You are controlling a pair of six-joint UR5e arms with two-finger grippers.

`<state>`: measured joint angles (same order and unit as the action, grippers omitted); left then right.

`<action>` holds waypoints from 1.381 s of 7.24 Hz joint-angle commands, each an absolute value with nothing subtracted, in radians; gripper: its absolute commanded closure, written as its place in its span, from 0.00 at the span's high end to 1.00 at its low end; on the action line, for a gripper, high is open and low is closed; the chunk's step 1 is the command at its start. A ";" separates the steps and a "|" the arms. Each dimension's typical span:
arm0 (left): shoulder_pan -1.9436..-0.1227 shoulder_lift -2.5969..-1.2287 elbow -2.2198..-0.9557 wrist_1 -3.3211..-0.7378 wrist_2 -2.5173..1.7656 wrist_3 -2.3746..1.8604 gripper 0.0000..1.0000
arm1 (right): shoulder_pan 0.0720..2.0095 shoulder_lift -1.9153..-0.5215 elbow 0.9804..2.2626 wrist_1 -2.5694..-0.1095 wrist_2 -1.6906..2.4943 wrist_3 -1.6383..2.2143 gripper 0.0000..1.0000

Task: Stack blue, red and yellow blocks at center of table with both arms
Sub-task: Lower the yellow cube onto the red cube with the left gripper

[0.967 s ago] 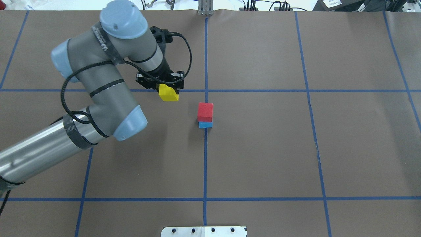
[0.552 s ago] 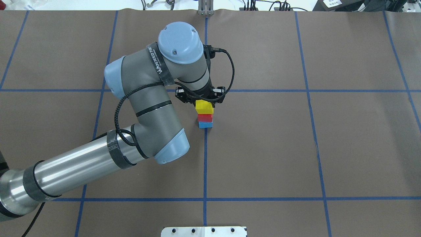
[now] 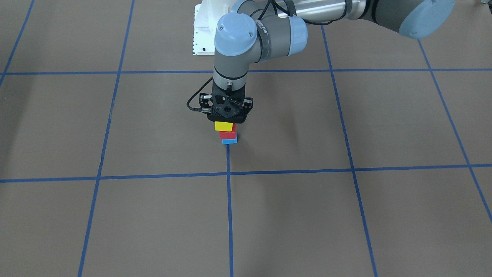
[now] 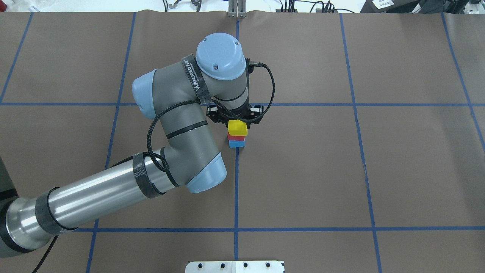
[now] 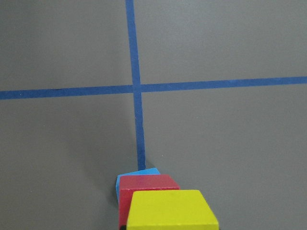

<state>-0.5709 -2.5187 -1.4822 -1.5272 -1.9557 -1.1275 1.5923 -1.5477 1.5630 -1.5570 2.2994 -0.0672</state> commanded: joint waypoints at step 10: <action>-0.571 -2.540 -1.470 -1.473 -1.951 -1.124 0.62 | 1.592 -1.548 1.562 -1.557 2.299 -0.067 1.00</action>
